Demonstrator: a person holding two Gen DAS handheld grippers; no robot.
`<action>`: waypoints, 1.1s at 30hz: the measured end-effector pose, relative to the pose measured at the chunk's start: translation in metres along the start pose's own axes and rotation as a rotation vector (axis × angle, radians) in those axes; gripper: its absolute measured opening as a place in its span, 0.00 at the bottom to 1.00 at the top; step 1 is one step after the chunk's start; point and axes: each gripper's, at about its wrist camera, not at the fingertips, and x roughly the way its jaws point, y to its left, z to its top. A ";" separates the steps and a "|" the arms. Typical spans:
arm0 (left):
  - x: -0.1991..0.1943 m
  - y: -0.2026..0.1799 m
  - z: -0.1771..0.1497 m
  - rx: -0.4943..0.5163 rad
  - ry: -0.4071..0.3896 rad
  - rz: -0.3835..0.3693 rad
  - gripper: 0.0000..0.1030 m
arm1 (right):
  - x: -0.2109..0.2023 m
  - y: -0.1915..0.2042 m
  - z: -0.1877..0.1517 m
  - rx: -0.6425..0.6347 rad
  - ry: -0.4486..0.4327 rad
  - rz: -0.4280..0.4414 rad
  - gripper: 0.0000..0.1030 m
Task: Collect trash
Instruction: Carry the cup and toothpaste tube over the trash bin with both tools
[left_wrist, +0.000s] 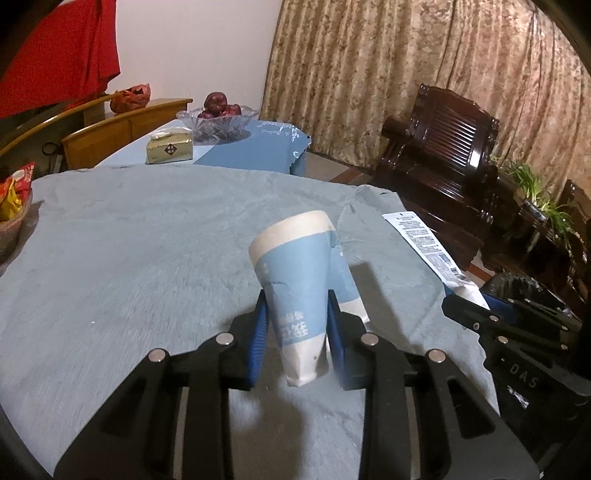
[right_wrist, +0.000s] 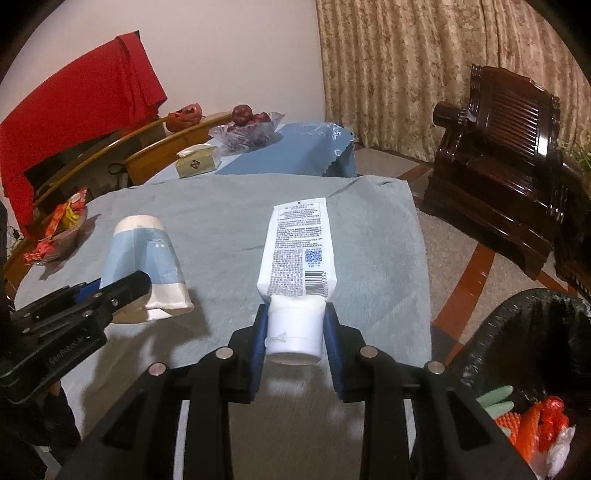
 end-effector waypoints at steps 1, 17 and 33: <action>-0.004 -0.002 -0.001 0.004 -0.002 -0.003 0.27 | -0.004 -0.001 0.000 -0.001 -0.003 0.001 0.28; -0.056 -0.041 -0.015 0.051 -0.036 -0.053 0.27 | -0.083 -0.012 -0.015 -0.002 -0.072 -0.015 0.28; -0.066 -0.124 -0.027 0.132 -0.035 -0.185 0.27 | -0.147 -0.079 -0.043 0.065 -0.104 -0.113 0.28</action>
